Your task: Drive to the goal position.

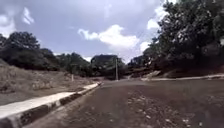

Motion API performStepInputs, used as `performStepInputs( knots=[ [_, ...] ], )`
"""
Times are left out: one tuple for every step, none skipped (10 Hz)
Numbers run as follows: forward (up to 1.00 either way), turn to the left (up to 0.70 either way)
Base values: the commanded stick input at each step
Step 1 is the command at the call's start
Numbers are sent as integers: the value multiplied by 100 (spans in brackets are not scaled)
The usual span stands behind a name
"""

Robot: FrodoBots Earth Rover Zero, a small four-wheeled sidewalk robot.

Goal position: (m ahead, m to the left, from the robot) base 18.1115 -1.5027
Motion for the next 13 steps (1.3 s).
performStepInputs(
  knots=[
    [70,0],
    [70,0],
    [70,0],
    [70,-3],
    [70,-12],
    [70,-21],
    [70,-19],
    [70,0],
    [70,0],
    [70,0],
    [70,-7],
    [70,-27],
    [70,-27]
  ],
)
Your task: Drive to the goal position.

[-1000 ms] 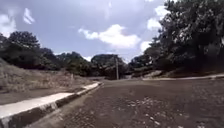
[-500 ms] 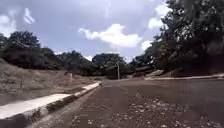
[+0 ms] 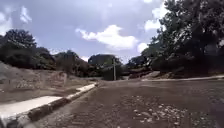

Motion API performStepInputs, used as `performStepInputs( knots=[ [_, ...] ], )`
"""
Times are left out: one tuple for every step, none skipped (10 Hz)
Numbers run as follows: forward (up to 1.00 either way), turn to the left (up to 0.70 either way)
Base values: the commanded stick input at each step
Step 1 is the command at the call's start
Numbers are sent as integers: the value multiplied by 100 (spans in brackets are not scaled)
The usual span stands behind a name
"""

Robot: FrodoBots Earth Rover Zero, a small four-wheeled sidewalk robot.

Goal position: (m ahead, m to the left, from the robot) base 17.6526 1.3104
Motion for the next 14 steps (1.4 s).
performStepInputs(
  knots=[
    [70,-27],
    [70,-27],
    [70,-27],
    [70,-27],
    [70,-19],
    [70,0],
    [70,0],
    [70,0],
    [70,0],
    [70,0],
    [70,0],
    [70,0],
    [70,0],
    [70,0]
  ],
)
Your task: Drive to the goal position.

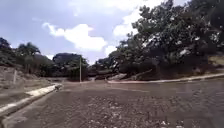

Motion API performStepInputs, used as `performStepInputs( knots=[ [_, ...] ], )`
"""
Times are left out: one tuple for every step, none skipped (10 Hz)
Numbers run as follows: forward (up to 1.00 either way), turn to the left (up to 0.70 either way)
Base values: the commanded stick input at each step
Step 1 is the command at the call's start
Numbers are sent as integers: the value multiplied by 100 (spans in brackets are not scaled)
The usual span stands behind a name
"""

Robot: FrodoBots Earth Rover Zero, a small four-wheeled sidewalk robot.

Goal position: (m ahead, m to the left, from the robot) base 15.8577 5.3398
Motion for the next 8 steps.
performStepInputs(
  knots=[
    [70,0],
    [70,0],
    [70,0],
    [70,21],
    [70,27],
    [70,5],
    [70,0],
    [70,0]
  ],
)
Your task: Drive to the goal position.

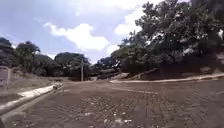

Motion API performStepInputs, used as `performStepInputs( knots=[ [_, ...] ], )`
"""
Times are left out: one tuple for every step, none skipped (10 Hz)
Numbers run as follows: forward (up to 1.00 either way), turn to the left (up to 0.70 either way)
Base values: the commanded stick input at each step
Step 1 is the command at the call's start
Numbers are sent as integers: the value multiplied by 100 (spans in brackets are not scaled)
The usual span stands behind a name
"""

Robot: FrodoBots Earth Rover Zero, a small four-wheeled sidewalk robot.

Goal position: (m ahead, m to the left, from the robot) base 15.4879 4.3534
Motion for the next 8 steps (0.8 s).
performStepInputs(
  knots=[
    [70,0],
    [70,0],
    [70,0],
    [70,0],
    [70,0],
    [70,0],
    [70,0],
    [70,0]
  ],
)
